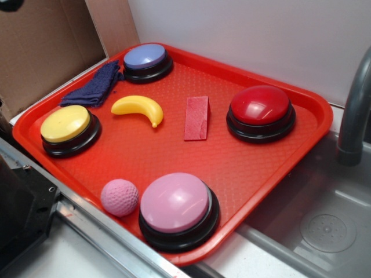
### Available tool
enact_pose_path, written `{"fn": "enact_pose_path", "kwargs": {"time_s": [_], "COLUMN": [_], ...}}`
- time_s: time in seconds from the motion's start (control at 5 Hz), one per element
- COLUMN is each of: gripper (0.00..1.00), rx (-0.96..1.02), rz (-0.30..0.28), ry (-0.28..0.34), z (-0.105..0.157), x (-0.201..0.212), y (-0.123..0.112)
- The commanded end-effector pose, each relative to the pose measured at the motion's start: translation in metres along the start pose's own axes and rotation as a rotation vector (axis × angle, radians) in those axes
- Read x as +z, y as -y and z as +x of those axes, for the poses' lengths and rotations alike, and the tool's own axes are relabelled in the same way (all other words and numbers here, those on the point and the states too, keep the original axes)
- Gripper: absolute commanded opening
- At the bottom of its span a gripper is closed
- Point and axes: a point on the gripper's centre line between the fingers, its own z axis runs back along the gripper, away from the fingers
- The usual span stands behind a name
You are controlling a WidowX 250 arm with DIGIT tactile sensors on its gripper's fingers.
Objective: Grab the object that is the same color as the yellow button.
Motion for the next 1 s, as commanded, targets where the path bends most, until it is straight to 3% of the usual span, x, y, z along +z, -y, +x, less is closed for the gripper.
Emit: {"fn": "enact_pose_path", "kwargs": {"time_s": [0.0, 0.2, 0.4, 0.6, 0.8], "gripper": [1.0, 1.0, 1.0, 1.0, 1.0], "rx": [0.032, -0.187, -0.362, -0.529, -0.656], "rz": [-0.022, 0.0, 0.036, 0.084, 0.114], "ry": [0.012, -0.034, -0.048, -0.057, -0.062], "z": [0.091, 0.128, 0.12, 0.089, 0.048], "x": [0.013, 0.004, -0.007, -0.024, -0.041], "y": [-0.031, 0.022, 0.073, 0.113, 0.131]}}
